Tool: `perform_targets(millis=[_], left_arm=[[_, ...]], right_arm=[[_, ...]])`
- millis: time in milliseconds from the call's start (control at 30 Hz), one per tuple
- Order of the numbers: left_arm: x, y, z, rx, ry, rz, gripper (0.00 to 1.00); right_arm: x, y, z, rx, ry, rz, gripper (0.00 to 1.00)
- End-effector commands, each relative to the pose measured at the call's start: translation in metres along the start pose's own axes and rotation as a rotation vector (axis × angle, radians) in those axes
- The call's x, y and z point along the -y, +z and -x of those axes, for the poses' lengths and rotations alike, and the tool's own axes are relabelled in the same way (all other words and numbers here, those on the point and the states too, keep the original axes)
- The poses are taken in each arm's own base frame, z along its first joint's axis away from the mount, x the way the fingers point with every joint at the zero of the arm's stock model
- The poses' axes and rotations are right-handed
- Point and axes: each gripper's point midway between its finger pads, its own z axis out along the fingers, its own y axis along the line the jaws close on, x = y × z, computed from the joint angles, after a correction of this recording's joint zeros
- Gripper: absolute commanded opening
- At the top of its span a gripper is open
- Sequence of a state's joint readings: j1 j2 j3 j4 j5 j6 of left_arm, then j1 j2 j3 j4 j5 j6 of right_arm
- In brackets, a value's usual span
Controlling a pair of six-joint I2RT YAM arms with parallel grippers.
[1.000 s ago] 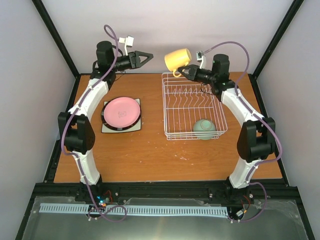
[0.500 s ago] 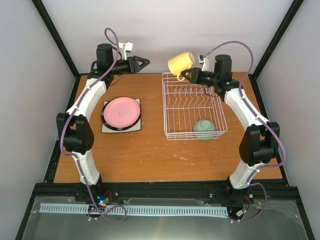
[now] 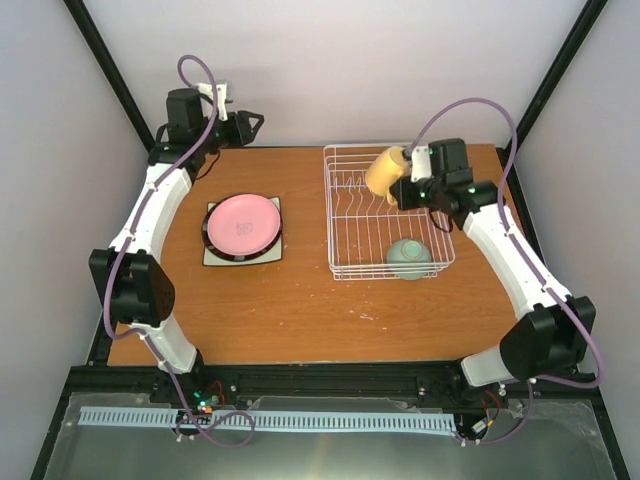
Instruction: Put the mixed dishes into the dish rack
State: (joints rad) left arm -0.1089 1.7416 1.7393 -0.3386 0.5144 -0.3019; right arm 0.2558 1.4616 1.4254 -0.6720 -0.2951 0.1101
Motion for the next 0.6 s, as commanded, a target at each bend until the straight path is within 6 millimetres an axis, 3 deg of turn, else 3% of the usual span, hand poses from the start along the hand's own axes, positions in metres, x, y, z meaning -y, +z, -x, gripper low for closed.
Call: perform_targets(millis=[0, 200, 567], left_arm=[[-0.025, -0.011, -0.014, -0.014, 0.012, 0.136, 0.49], [-0.046, -0.026, -0.034, -0.012, -0.036, 0.186, 0.49], [-0.063, -0.041, -0.052, -0.016, -0.054, 0.253, 0.49]], right_arm=[[-0.002, 0.007, -0.037, -0.078, -0.137, -0.097, 0.03], [-0.007, 0.031, -0.079, -0.164, -0.218, -0.122, 0.03], [-0.005, 0.075, -0.084, -0.194, -0.302, -0.086, 0.03]])
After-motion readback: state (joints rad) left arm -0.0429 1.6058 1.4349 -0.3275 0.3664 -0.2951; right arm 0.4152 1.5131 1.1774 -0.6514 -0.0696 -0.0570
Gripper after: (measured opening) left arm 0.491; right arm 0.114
